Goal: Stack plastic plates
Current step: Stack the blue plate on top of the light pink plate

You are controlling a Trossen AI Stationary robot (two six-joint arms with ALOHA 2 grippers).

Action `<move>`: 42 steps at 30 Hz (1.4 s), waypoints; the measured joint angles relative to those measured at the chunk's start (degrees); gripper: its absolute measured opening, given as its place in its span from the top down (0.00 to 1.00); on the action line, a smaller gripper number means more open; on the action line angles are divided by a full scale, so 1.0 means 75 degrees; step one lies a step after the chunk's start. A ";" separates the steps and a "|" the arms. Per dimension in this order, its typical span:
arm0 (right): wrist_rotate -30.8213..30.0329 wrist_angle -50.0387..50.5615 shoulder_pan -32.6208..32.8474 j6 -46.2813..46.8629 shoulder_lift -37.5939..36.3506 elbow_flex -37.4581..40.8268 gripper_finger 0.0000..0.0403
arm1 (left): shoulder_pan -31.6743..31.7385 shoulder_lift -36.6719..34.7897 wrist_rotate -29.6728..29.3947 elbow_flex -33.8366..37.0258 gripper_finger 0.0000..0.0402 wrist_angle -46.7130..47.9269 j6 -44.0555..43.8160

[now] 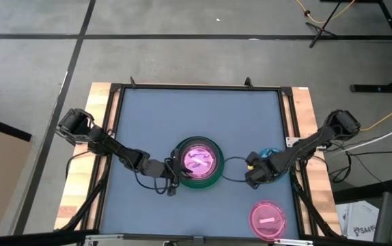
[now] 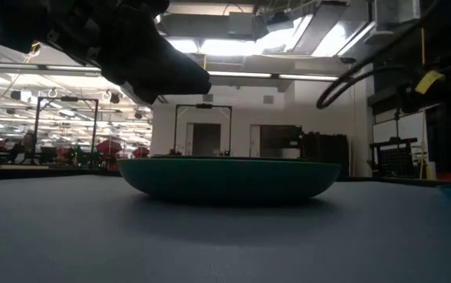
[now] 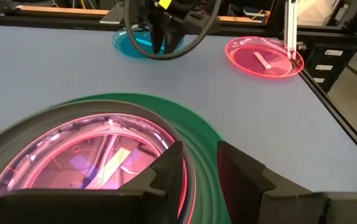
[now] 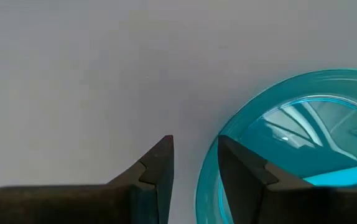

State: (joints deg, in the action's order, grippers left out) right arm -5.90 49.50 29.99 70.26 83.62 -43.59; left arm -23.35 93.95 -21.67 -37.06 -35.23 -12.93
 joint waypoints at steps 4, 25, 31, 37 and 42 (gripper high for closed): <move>-0.0072 0.0025 0.0001 0.0000 0.0206 0.0000 0.72 | 0.0000 0.0000 0.0003 0.0000 0.77 0.0001 -0.0004; -0.0687 0.0261 -0.0002 0.0028 0.0360 0.0023 0.72 | 0.0003 0.0000 0.0012 0.0000 0.77 0.0004 0.0000; -0.0745 0.0195 0.0004 0.0009 0.0850 0.0000 0.72 | 0.0003 0.0000 0.0012 0.0000 0.77 0.0024 0.0037; -0.0733 0.0265 0.0007 0.0003 0.0968 -0.0010 0.76 | 0.0003 0.0000 0.0017 0.0000 0.77 0.0016 0.0180; -0.0692 0.0496 0.0004 -0.0052 0.0984 0.0003 0.88 | 0.0003 0.0000 0.0015 0.0000 0.77 0.0012 0.0181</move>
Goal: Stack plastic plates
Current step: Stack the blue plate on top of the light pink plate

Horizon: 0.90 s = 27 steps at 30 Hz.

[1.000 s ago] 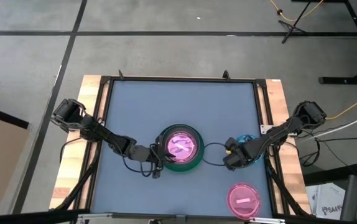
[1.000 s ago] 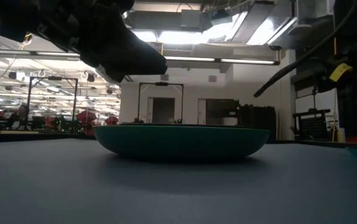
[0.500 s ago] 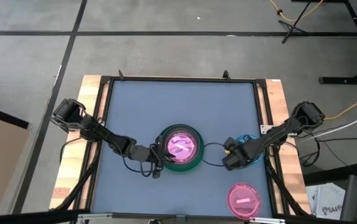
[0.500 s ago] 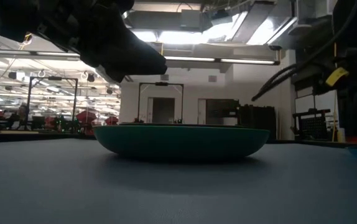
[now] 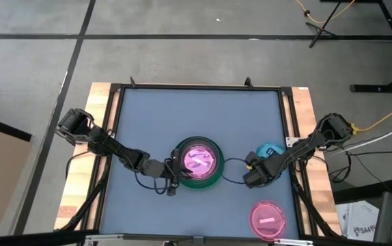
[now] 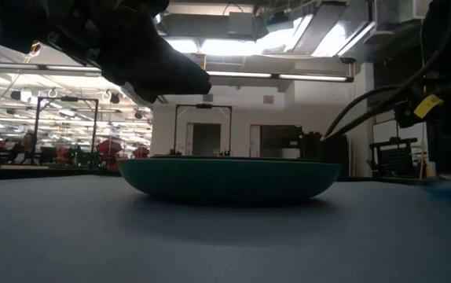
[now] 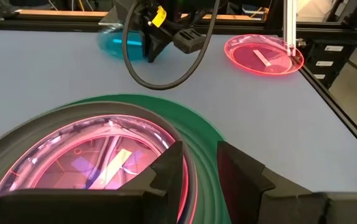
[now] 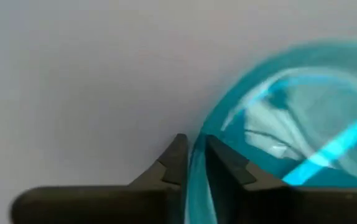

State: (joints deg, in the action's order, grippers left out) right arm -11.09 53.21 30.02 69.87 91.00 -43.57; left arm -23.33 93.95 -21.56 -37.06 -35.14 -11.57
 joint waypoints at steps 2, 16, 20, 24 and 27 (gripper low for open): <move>0.0000 0.0038 0.0000 -0.0153 0.0000 0.0003 0.93 | 0.0000 0.0000 0.0000 0.0000 0.77 -0.0003 0.0000; -0.0479 0.0476 -0.0003 -0.2065 0.0026 -0.0772 1.00 | 0.0000 0.0000 0.0000 -0.0003 0.77 -0.0008 0.0000; -0.0937 0.0610 -0.0006 -0.2927 0.0020 -0.1416 1.00 | 0.0000 0.0000 -0.0004 -0.0003 0.77 -0.0009 0.0019; -0.1508 0.0582 -0.0006 -0.3824 0.0017 -0.2113 1.00 | 0.0000 0.0000 -0.0102 -0.0003 0.77 -0.0012 -0.0132; -0.1950 0.0529 -0.0006 -0.4576 0.0017 -0.2601 1.00 | -0.0002 -0.0022 -0.0108 -0.0003 0.77 0.0002 -0.0163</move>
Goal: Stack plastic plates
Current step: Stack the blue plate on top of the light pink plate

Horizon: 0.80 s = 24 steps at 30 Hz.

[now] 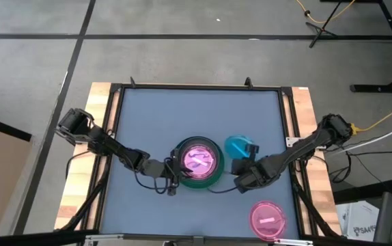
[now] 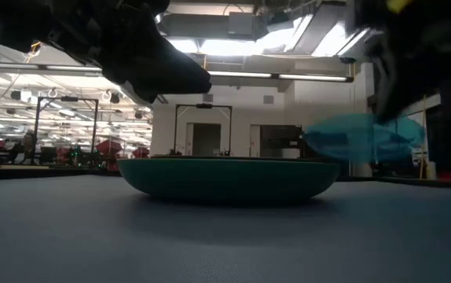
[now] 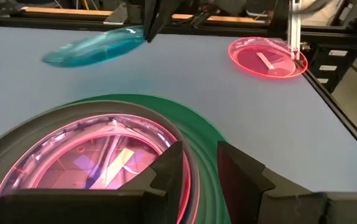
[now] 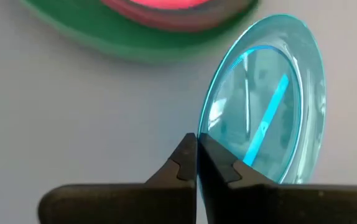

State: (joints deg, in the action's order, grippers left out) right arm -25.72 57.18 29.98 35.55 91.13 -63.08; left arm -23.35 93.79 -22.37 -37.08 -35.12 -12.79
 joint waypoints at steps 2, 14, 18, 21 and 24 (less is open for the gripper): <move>-0.0274 -0.0082 0.0000 -0.0448 -0.0001 -0.0287 1.00 | -0.0032 -0.0020 0.0047 -0.0001 0.77 -0.0033 -0.0024; -0.0419 -0.2508 -0.0056 -0.3705 -0.0006 -0.0733 1.00 | -0.0906 -0.1470 -0.0095 0.0193 0.77 0.1362 -0.0111; -0.0254 -0.3341 -0.0195 -0.4691 -0.0006 -0.0736 1.00 | -0.1330 -0.2144 -0.0500 0.0814 0.77 0.1357 -0.0573; -0.0001 -0.3900 -0.0372 -0.5262 0.0030 -0.0736 1.00 | -0.1573 -0.2541 -0.0817 0.1315 0.77 0.1323 -0.1144; 0.0341 -0.4234 -0.0596 -0.5738 0.0137 -0.0744 1.00 | -0.1740 -0.2670 -0.0960 0.1691 0.77 0.1145 -0.1585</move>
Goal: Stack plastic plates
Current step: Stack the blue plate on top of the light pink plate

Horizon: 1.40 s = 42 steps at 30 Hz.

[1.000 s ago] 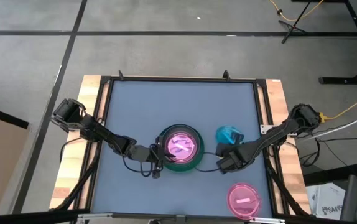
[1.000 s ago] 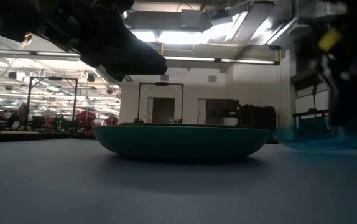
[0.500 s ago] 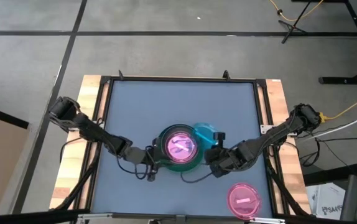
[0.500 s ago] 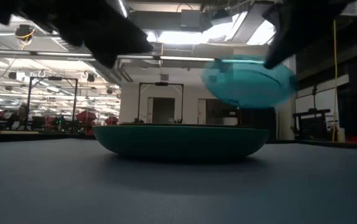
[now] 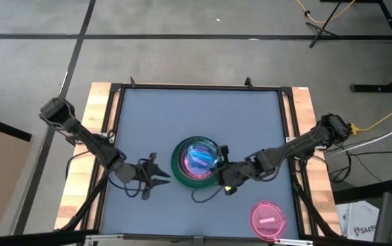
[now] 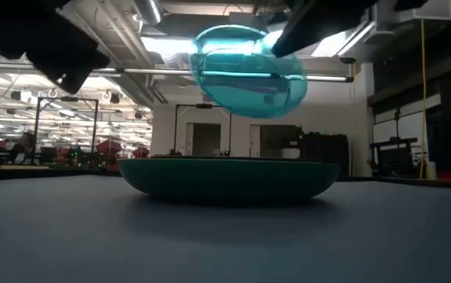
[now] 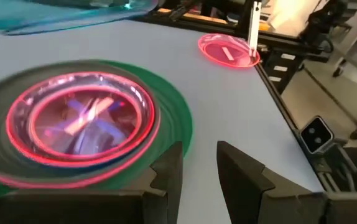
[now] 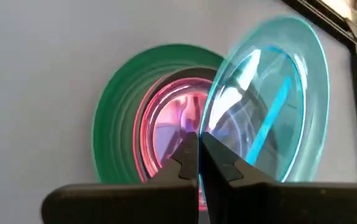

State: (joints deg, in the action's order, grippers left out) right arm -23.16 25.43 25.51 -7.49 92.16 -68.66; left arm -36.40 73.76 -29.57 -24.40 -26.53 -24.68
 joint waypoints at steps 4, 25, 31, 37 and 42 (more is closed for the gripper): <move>0.0576 -0.0270 -0.0308 -0.0417 0.0354 -0.0001 1.00 | -0.0129 -0.0004 -0.0036 0.0212 0.77 -0.0291 -0.0085; 0.0843 -0.0335 -0.0509 -0.1055 0.1810 0.0006 1.00 | -0.0082 0.0010 -0.0144 0.0238 0.77 -0.0348 -0.0030; 0.1109 -0.0330 -0.0509 -0.1040 0.1821 0.0006 1.00 | -0.0082 0.0010 -0.0143 0.0238 0.77 -0.0351 -0.0031; 0.1116 -0.0334 -0.0561 -0.0625 0.1821 0.0006 0.99 | -0.0082 0.0010 -0.0141 0.0238 0.77 -0.0349 -0.0031; 0.1117 -0.0241 -0.0631 -0.0390 0.1821 0.0006 0.93 | -0.0085 0.0010 -0.0138 0.0238 0.77 -0.0349 -0.0030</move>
State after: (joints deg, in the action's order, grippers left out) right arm -14.79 23.62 20.78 -10.41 105.82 -68.62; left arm -37.04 73.84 -30.61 -22.61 -29.15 -24.91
